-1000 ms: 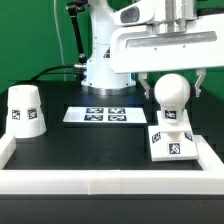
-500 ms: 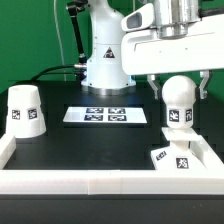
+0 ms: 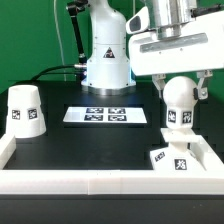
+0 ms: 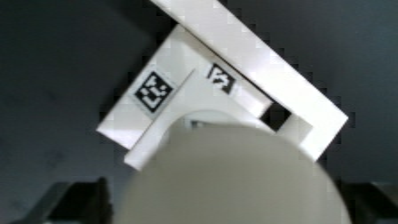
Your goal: Assemble lamp
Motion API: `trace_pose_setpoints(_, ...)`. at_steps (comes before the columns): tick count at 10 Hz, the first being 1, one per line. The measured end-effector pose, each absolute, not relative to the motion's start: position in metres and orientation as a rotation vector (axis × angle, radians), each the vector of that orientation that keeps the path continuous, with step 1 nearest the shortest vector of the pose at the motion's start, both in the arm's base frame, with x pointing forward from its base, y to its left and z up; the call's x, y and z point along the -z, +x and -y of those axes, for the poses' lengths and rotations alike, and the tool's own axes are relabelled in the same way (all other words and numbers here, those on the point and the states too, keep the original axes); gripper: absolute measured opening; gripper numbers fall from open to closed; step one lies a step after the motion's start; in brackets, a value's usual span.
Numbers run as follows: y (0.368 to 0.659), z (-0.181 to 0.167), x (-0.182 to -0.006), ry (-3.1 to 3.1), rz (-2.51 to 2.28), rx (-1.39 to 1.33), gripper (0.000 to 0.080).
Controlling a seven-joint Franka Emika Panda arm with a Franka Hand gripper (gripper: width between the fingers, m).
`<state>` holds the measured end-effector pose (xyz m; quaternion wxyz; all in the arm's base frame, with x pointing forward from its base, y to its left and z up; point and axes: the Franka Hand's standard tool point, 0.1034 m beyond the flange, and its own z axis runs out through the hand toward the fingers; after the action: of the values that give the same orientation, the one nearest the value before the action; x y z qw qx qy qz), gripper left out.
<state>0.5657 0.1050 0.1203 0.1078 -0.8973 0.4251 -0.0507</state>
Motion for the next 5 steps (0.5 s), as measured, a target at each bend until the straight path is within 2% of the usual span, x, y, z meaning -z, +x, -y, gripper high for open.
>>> trace_pose_setpoints(1,0.5661,-0.1038,-0.1193,-2.686,-1.160,0.159,0.0685)
trace_pose_setpoints(3,0.5687,-0.1035,-0.1182,-2.751,-1.018,0.169,0.0696)
trace_pose_setpoints(5,0.5692,-0.1066,-0.1187,-2.909,-0.587,0.221,0.0698)
